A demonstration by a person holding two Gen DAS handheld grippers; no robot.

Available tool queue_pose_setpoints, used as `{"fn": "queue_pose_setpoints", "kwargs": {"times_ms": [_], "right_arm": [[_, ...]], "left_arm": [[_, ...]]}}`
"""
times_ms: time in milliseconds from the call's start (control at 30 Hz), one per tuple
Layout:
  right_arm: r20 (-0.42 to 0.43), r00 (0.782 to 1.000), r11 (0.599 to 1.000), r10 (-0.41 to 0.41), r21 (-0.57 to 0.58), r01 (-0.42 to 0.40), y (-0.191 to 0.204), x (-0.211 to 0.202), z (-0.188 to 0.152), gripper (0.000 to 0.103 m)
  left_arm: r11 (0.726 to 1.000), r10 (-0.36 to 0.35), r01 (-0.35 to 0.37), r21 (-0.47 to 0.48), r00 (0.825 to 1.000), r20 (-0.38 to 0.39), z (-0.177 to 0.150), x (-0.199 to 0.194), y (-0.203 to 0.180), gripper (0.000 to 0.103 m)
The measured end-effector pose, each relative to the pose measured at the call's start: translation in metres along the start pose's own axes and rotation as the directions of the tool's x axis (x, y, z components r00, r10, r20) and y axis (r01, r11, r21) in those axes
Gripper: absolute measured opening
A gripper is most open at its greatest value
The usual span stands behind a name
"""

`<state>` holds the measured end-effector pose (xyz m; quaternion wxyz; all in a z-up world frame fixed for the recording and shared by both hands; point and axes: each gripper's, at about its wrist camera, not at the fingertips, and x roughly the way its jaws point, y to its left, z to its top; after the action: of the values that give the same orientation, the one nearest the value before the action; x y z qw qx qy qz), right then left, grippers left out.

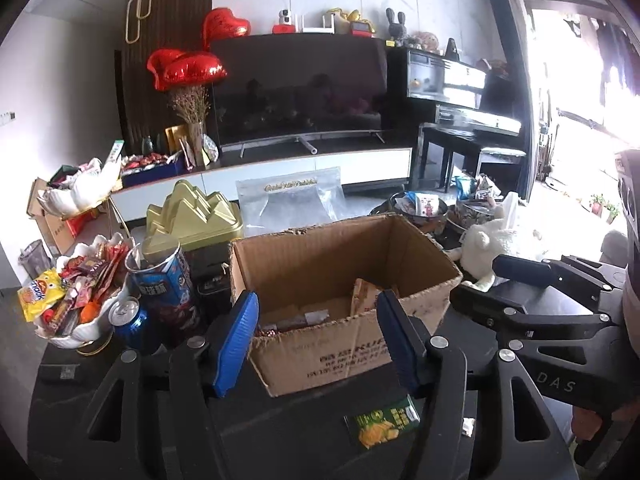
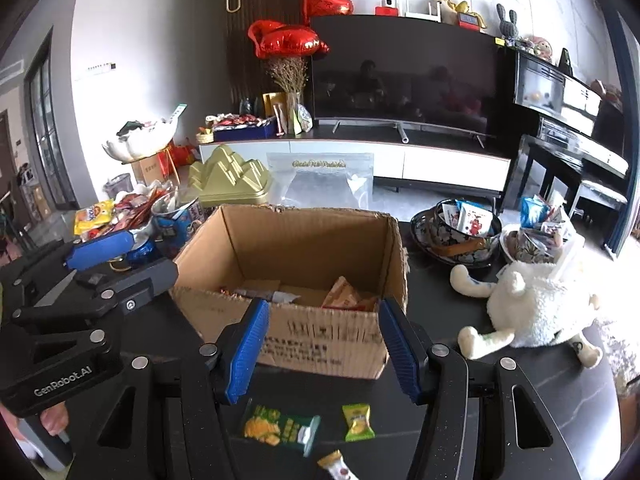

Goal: Organize snacks
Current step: 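Move both open grippers back toward the remaining snacks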

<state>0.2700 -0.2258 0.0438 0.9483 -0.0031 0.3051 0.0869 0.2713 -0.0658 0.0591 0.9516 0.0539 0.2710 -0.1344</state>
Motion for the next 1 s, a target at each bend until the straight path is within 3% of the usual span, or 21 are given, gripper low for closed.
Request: {"fn": "queue_pose_setpoints", "kwargs": {"times_ms": [500, 1000], "right_arm": [[-0.034, 0.999, 0.999, 0.032, 0.011, -0.031, -0.002, -0.034, -0.053, 0.058], [-0.197, 0.978, 0.997, 0.071, 0.052, -0.062, -0.017, 0.002, -0.111, 0.058]], "left_arm": [[0.998, -0.037, 0.038, 0.060, 0.999, -0.009, -0.037, -0.026, -0.034, 0.064], [0.995, -0.033, 0.045, 0.090, 0.992, -0.122, -0.091, -0.004, -0.053, 0.064]]}}
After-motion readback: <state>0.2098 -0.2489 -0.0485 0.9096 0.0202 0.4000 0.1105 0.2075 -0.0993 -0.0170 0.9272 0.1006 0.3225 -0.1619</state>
